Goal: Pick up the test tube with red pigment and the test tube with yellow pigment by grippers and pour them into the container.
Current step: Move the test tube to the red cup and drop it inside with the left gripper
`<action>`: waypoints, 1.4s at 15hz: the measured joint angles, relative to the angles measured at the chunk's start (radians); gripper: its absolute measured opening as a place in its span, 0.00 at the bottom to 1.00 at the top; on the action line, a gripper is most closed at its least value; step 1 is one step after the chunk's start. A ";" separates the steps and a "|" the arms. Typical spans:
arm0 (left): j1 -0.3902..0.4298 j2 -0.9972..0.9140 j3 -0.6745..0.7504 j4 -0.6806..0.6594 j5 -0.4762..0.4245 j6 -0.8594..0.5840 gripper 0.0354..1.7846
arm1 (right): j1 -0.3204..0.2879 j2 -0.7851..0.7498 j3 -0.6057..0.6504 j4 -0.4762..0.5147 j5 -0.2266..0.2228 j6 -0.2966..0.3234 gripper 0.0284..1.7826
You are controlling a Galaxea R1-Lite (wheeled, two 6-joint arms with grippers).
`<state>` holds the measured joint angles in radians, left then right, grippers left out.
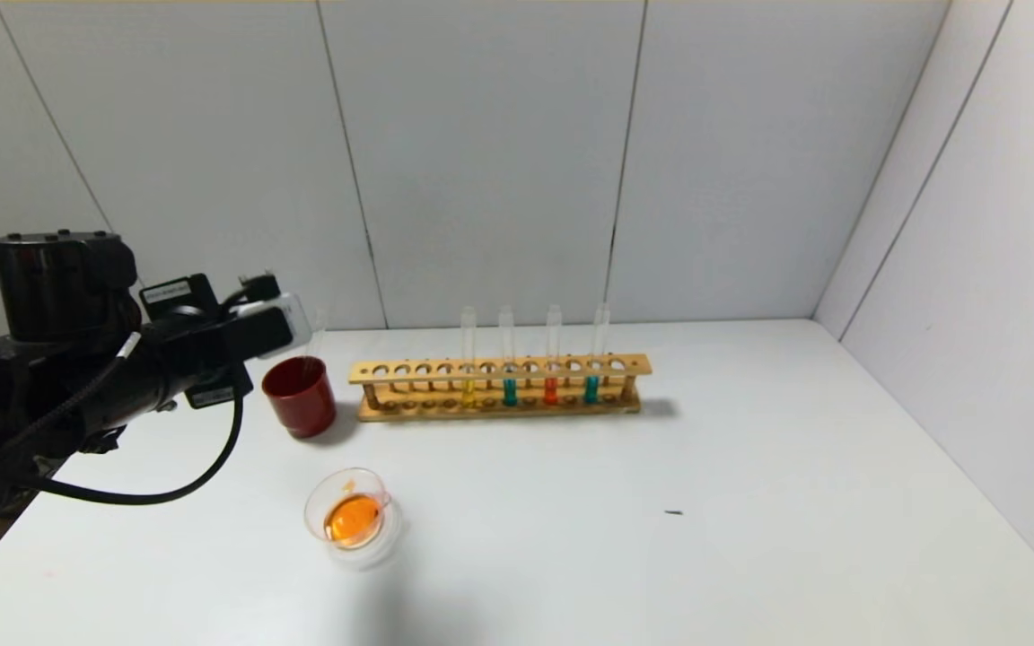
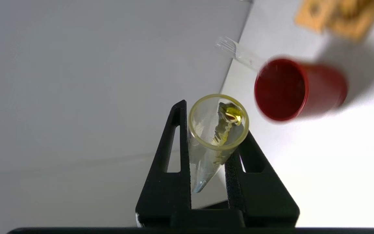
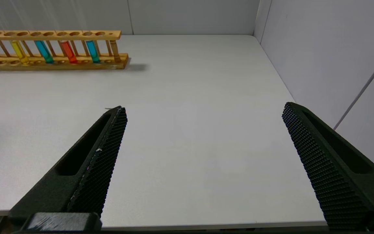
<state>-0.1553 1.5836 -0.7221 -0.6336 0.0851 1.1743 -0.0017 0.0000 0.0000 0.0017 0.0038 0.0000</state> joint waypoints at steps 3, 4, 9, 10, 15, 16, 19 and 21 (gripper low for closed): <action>0.000 0.019 -0.062 0.000 0.008 -0.425 0.17 | 0.000 0.000 0.000 0.000 0.000 0.000 0.98; 0.000 0.038 -0.087 0.001 0.008 -0.526 0.17 | 0.000 0.000 0.000 0.000 0.000 0.000 0.98; 0.019 0.185 -0.227 -0.006 -0.035 -0.858 0.17 | 0.000 0.000 0.000 0.000 0.000 0.000 0.98; 0.030 0.209 -0.234 -0.013 -0.037 -0.862 0.17 | 0.000 0.000 0.000 0.000 0.000 0.000 0.98; 0.061 0.313 -0.246 -0.038 -0.048 -0.898 0.17 | 0.000 0.000 0.000 0.000 0.000 0.000 0.98; 0.061 0.333 -0.247 -0.049 -0.053 -0.906 0.17 | 0.000 0.000 0.000 0.000 0.000 0.000 0.98; 0.064 0.398 -0.248 -0.123 -0.057 -0.912 0.17 | 0.000 0.000 0.000 0.000 0.000 0.000 0.98; 0.071 0.440 -0.250 -0.155 -0.058 -0.911 0.18 | 0.000 0.000 0.000 0.000 0.000 0.000 0.98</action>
<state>-0.0845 2.0238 -0.9717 -0.7885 0.0268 0.2634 -0.0017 0.0000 0.0000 0.0017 0.0043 0.0000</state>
